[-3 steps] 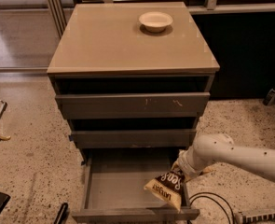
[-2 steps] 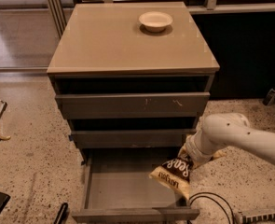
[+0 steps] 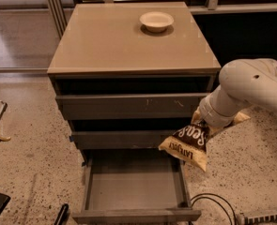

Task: Pick brown chip bag from bottom drawer and place on counter

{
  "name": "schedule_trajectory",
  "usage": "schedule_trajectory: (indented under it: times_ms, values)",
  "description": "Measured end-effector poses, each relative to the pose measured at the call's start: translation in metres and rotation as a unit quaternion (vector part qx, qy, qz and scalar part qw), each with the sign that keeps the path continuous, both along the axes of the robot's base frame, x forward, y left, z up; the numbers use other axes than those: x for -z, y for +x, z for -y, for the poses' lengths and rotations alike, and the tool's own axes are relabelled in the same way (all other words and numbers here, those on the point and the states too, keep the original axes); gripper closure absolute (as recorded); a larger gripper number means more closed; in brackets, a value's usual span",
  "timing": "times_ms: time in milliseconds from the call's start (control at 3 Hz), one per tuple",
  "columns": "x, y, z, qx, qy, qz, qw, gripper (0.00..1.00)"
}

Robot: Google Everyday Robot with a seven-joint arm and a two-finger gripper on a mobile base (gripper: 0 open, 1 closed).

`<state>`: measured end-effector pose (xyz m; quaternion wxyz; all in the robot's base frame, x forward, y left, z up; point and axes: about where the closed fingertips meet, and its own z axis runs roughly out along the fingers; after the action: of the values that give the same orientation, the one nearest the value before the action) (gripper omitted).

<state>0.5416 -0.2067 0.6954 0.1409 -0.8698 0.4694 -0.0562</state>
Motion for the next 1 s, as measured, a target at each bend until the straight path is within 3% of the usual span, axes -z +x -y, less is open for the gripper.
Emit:
schedule_trajectory:
  times_ms: [333,667,1000]
  values:
    - [-0.0729,-0.0047,0.0061,0.029,-0.022,0.034,0.9988,1.00]
    - [-0.0725,-0.0047,0.0061,0.028,-0.022,0.034,0.9988,1.00]
    - [-0.0819,-0.0058,0.0022,0.028,-0.008,0.052,0.9982,1.00]
